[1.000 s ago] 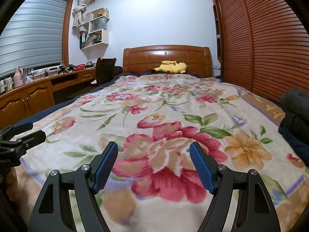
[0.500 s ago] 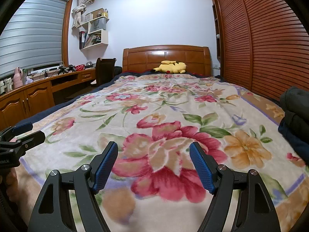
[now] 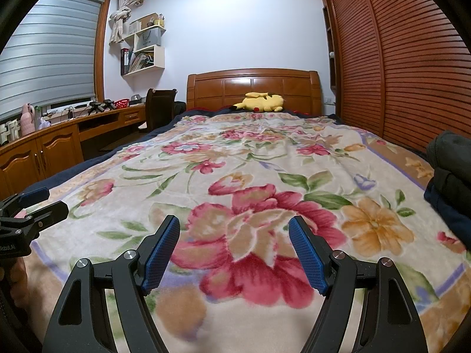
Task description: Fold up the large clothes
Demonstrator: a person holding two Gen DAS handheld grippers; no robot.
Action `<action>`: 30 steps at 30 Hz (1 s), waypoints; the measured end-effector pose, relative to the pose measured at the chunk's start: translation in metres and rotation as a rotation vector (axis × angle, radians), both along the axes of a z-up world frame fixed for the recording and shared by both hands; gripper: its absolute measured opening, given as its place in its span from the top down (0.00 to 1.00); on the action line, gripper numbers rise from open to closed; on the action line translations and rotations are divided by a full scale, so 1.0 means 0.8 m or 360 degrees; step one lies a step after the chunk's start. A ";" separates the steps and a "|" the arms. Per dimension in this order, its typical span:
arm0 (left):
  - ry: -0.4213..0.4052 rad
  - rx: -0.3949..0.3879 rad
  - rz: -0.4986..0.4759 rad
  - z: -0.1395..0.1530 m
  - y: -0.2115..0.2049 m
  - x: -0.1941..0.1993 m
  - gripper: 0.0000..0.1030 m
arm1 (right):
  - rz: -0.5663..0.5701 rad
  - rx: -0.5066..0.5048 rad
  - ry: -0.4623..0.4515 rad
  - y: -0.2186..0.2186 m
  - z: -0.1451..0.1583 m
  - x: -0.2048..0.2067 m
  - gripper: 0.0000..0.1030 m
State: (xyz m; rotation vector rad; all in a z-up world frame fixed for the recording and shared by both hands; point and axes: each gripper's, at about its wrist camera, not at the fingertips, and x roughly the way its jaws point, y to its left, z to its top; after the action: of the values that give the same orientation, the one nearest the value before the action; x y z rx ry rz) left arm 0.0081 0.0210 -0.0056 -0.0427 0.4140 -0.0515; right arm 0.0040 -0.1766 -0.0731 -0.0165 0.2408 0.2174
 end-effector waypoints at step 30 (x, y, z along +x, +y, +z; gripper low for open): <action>-0.0002 0.0002 -0.0001 -0.001 0.000 -0.001 0.00 | -0.0002 0.0008 0.0000 0.002 -0.001 0.003 0.24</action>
State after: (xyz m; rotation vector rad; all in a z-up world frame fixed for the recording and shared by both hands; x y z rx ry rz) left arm 0.0076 0.0207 -0.0061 -0.0414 0.4125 -0.0517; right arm 0.0063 -0.1749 -0.0741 -0.0113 0.2403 0.2168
